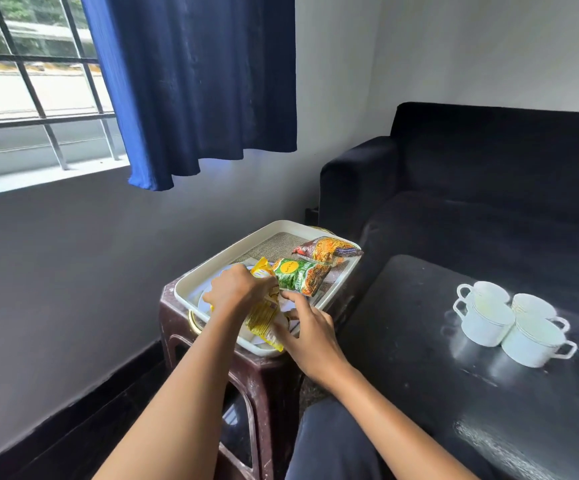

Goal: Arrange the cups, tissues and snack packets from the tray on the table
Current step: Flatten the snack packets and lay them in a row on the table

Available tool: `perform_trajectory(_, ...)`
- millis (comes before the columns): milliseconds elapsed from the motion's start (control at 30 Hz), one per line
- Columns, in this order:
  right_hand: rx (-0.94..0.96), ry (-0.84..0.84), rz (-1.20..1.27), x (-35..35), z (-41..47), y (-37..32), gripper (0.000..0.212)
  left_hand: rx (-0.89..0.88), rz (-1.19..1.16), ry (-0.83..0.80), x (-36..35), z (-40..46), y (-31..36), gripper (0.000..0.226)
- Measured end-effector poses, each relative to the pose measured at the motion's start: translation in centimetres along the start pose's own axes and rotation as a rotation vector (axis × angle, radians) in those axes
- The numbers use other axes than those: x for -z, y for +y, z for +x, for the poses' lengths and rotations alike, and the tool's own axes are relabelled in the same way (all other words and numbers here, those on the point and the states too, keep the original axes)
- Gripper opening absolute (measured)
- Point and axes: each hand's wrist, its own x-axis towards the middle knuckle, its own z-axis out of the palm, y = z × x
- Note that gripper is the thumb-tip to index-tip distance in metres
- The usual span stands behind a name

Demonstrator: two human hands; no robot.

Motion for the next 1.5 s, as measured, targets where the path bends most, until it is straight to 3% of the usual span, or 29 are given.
perform_trajectory(167, -0.025, 0.062, 0.247, 0.8, -0.5, -0.8, 0.073, -0.109, 0.034, 0.166, 0.7, -0.6, 1.9, 0.048)
perform_trajectory(367, -0.071, 0.337, 0.626, 2.3, -0.1, -0.4, 0.043, -0.266, -0.135, 0.311, 0.0, -1.8, 4.5, 0.049)
perform_trajectory(467, -0.089, 0.44, 0.712, 4.0, 0.1, 0.3, 0.044, -0.265, -0.453, 0.194, -0.9, -2.3, 5.6, 0.044)
perform_trajectory(567, -0.067, 0.481, 0.702, 5.8, -0.4, 1.5, 0.048, -0.265, -0.839, -0.055, -2.1, -3.3, 6.5, 0.043)
perform_trajectory(667, -0.079, 0.465, 0.652, 7.8, -1.5, 2.7, 0.051, -0.321, -0.956, -0.253, -3.2, -4.8, 7.3, 0.046)
perform_trajectory(800, -0.116, 0.519, 0.58, 10.1, -3.9, 4.3, 0.065, -0.356, -0.892, -0.379, -4.0, -6.6, 8.3, 0.042)
perform_trajectory(933, -0.112, 0.631, 0.516, 11.8, -6.3, 5.8, 0.06, -0.462, -0.742, -0.483, -4.7, -9.1, 8.9, 0.021)
perform_trajectory(1000, -0.107, 0.681, 0.463, 12.5, -7.4, 6.2, 0.06, -0.533, -0.644, -0.394, -5.3, -10.2, 9.1, 0.034)
perform_trajectory(1067, -0.097, 0.742, 0.366, 13.2, -8.3, 6.7, 0.06, -0.635, -0.507, -0.198, -5.7, -11.0, 9.4, 0.058)
perform_trajectory(1100, -0.092, 0.768, 0.324, 13.5, -8.6, 6.9, 0.06, -0.708, -0.449, -0.089, -5.7, -11.5, 9.6, 0.059)
perform_trajectory(1167, -0.094, 0.787, 0.278, 13.8, -9.0, 7.3, 0.061, -0.883, -0.348, 0.086, -5.5, -12.3, 10.0, 0.046)
perform_trajectory(1267, -0.101, 0.788, 0.252, 14.1, -9.1, 7.3, 0.063, -1.051, -0.177, 0.195, -5.6, -13.0, 10.8, 0.027)
perform_trajectory(1500, -0.081, 0.722, 0.195, 13.2, -8.4, 6.1, 0.061, -1.154, 0.04, 0.276, -6.0, -13.5, 10.7, 0.019)
